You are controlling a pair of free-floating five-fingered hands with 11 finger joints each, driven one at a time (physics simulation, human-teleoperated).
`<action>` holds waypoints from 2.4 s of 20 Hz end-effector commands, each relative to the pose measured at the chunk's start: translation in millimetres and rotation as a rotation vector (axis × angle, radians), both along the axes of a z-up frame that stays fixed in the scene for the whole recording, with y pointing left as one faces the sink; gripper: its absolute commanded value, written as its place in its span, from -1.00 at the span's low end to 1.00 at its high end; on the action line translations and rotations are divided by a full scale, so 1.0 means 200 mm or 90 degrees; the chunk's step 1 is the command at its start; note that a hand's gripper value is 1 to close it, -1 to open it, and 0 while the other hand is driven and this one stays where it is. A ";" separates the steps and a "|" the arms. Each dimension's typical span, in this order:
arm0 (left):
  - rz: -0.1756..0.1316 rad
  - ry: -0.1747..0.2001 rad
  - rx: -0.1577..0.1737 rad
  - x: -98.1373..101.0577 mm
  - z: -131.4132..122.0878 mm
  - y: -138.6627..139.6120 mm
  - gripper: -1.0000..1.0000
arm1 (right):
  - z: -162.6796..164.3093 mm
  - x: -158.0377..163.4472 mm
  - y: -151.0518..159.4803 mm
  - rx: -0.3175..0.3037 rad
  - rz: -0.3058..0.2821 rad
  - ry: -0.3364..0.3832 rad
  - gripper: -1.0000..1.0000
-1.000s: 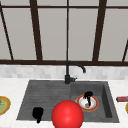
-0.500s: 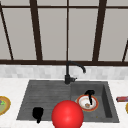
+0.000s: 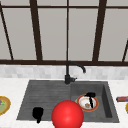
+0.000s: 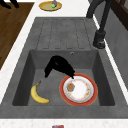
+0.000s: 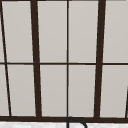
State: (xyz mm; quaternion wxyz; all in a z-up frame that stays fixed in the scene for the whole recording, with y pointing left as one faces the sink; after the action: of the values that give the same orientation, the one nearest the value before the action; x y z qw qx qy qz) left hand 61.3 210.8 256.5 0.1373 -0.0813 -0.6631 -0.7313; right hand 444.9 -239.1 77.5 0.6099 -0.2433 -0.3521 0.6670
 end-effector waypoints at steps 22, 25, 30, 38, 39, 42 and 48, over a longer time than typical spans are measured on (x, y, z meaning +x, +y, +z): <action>0.000 0.000 0.000 0.00 0.00 0.00 0.00 | 0.50 -0.67 0.00 0.042 -0.033 -0.090 -1.00; 0.000 0.000 0.000 0.00 0.00 0.00 0.00 | 0.56 -0.75 0.01 0.049 -0.038 -0.091 -1.00; 0.000 0.000 0.000 0.00 0.00 0.00 0.00 | 0.63 -0.90 0.01 0.045 -0.040 -0.100 -1.00; 0.000 0.000 0.000 0.00 0.00 0.00 0.00 | 0.70 -1.15 0.01 0.030 -0.039 -0.123 -1.00; 0.000 0.000 0.000 0.00 0.00 0.00 0.00 | 0.70 -1.18 0.01 0.027 -0.041 -0.130 -1.00; 0.000 0.000 0.000 0.00 0.00 0.00 0.00 | 0.71 -1.27 0.01 0.035 -0.044 -0.145 -1.00; 0.000 0.000 0.000 0.00 0.00 0.00 0.00 | 0.71 -1.47 0.05 0.036 -0.053 -0.162 -1.00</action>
State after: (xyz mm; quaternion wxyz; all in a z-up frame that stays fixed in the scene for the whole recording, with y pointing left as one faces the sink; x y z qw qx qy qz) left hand 61.3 210.8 256.5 0.1373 -0.0813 -0.6631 -0.7313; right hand 168.6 -233.8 218.9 0.5809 -0.3152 -0.4253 0.6183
